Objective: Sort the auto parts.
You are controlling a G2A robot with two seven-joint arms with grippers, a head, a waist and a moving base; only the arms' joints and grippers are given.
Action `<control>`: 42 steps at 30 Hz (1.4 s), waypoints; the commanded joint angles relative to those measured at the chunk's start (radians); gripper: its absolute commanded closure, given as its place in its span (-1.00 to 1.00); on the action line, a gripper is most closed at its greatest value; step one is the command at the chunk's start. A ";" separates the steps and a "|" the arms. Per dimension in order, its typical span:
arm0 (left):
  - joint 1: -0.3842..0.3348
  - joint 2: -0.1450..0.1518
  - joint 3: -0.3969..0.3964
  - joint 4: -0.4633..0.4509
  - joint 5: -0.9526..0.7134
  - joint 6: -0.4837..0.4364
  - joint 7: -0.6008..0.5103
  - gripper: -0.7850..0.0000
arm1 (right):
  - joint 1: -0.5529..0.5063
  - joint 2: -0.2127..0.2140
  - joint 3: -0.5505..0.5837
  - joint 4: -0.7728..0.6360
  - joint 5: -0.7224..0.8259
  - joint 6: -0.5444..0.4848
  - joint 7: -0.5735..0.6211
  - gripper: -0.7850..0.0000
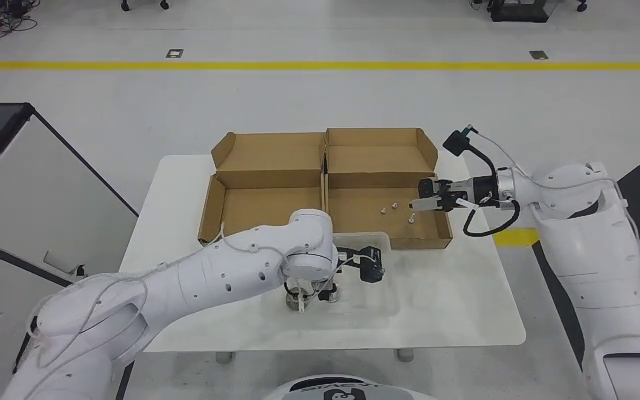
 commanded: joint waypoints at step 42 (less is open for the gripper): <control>0.024 -0.098 0.030 0.175 0.050 -0.005 0.005 0.41 | 0.000 0.000 0.000 0.000 0.000 0.000 0.000 -1.00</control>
